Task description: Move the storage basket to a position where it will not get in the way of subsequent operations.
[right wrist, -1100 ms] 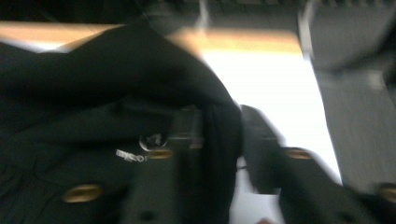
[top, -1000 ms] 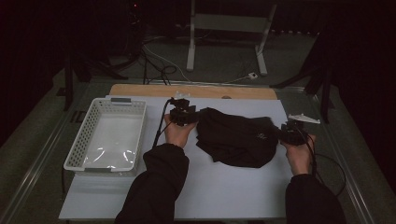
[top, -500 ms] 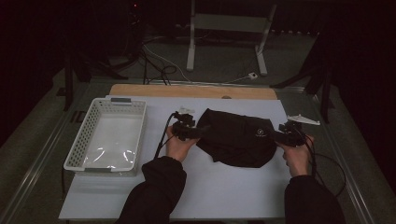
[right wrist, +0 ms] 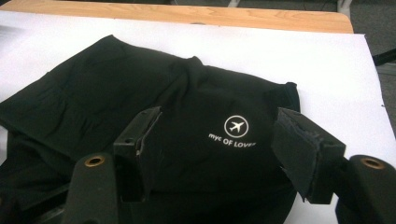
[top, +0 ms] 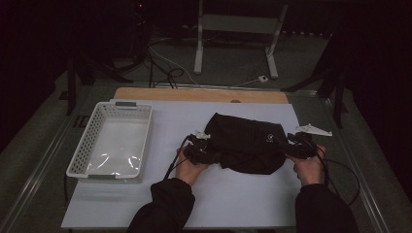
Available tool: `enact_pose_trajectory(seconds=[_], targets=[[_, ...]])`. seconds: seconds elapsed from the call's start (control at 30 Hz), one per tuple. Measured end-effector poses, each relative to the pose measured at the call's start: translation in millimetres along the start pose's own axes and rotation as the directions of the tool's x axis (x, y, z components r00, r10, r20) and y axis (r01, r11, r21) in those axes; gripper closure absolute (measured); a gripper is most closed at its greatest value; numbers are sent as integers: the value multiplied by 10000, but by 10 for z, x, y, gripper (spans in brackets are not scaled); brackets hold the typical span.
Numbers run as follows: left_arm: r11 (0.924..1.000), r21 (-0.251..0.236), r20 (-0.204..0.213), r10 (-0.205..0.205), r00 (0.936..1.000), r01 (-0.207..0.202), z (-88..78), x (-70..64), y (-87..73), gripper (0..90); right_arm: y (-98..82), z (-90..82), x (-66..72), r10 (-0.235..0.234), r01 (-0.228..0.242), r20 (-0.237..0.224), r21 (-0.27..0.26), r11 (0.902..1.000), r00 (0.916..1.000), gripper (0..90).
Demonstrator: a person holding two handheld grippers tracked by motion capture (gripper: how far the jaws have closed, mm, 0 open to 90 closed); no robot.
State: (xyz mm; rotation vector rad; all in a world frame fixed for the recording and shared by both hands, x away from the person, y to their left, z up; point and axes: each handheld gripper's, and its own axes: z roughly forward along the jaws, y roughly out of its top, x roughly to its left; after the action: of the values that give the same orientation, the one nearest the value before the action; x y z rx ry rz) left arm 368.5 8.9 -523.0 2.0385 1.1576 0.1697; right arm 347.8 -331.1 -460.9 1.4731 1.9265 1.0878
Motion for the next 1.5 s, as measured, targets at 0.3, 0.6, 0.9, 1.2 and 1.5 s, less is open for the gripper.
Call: enact_pose_trajectory(seconds=[0.3, 0.6, 0.9, 1.2, 1.5], targets=[[9906, 616, 324, 1207, 9922, -1225, 82, -278, 11, 392, -73, -75, 81, -174, 176, -261, 87, 9998, 9995, 349], [9787, 1143, 1931, 1464, 9702, -1705, 83, -533, -30, 890, -133, -174, 192, -624, 633, -513, 150, 9979, 9967, 349], [9670, 1013, 3480, 1856, 9190, -2337, -177, -867, -180, 893, -224, -258, 116, -474, 487, -470, 256, 9985, 9978, 352], [9358, 1066, 4866, 2456, 8384, -3360, -337, -1068, -354, 872, -243, -285, 93, -461, 471, -395, 256, 9986, 9982, 351], [9932, 566, 2352, 860, 9681, -1020, -382, -483, -279, 411, -280, -307, 51, -314, 323, -302, 287, 9991, 9991, 346]])
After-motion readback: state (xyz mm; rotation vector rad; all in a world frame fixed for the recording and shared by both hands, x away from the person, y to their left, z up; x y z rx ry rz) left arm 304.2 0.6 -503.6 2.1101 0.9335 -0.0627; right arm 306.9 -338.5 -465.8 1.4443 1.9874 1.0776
